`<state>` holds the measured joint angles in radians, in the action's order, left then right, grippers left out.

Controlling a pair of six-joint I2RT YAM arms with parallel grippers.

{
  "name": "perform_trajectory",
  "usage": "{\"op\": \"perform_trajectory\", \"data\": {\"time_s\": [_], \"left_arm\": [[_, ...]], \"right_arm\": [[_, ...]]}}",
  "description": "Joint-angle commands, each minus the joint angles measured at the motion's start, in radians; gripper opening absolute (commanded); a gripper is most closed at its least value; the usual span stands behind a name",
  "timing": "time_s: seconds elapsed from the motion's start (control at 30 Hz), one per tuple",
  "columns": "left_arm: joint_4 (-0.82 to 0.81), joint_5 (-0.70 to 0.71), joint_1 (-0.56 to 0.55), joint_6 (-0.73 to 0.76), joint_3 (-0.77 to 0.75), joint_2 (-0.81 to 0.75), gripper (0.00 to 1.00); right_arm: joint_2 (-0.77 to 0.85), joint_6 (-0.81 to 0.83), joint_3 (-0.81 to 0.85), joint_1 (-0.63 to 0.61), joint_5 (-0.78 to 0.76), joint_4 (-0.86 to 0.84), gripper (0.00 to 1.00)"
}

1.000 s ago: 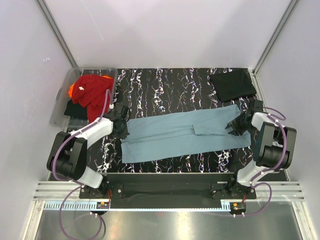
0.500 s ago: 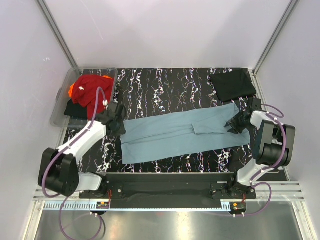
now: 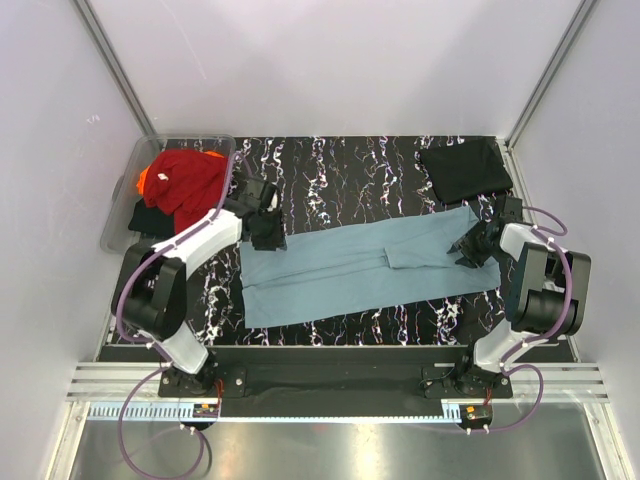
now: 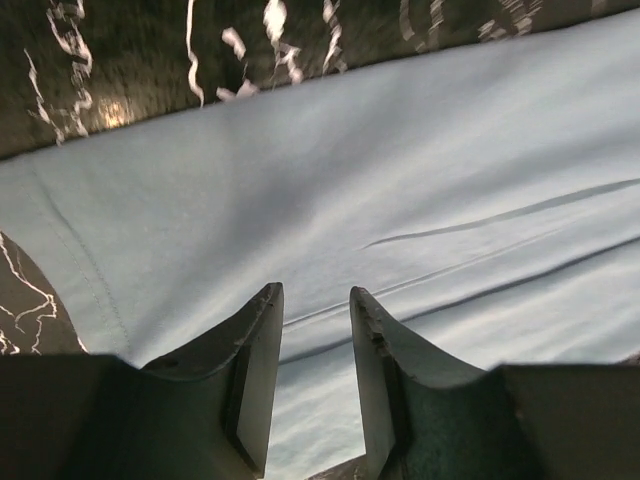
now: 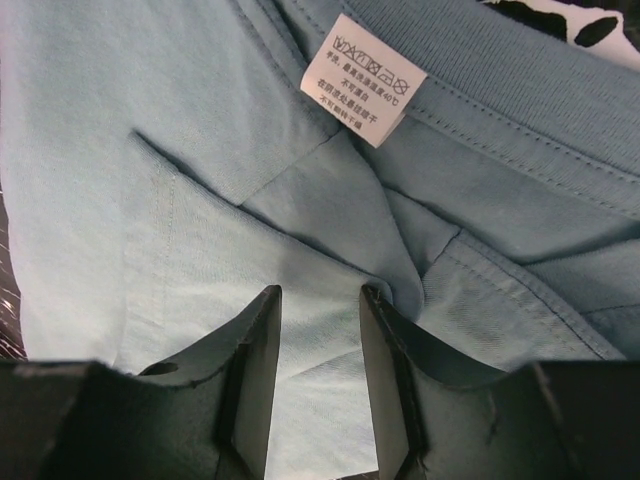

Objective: Fold and stack the t-shirts
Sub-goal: Fold the tshirt

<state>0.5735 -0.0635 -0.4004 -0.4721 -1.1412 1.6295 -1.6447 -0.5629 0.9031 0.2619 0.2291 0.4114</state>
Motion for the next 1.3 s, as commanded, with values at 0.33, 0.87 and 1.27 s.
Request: {"op": "perform_trajectory", "data": {"time_s": [0.33, 0.87, 1.27], "left_arm": [[-0.001, 0.197, 0.000, -0.082, 0.199, 0.044, 0.41], [0.009, 0.301, -0.057, -0.067, 0.241, -0.358, 0.51], [-0.081, 0.136, -0.351, 0.254, -0.242, -0.009, 0.56]], "right_arm": [[0.157, 0.052, -0.012, -0.029, 0.096, 0.021, 0.46], [0.402, 0.077, -0.015, -0.073, 0.148, 0.130, 0.51], [0.390, -0.032, 0.014, -0.073, 0.030, 0.109, 0.52]]}}
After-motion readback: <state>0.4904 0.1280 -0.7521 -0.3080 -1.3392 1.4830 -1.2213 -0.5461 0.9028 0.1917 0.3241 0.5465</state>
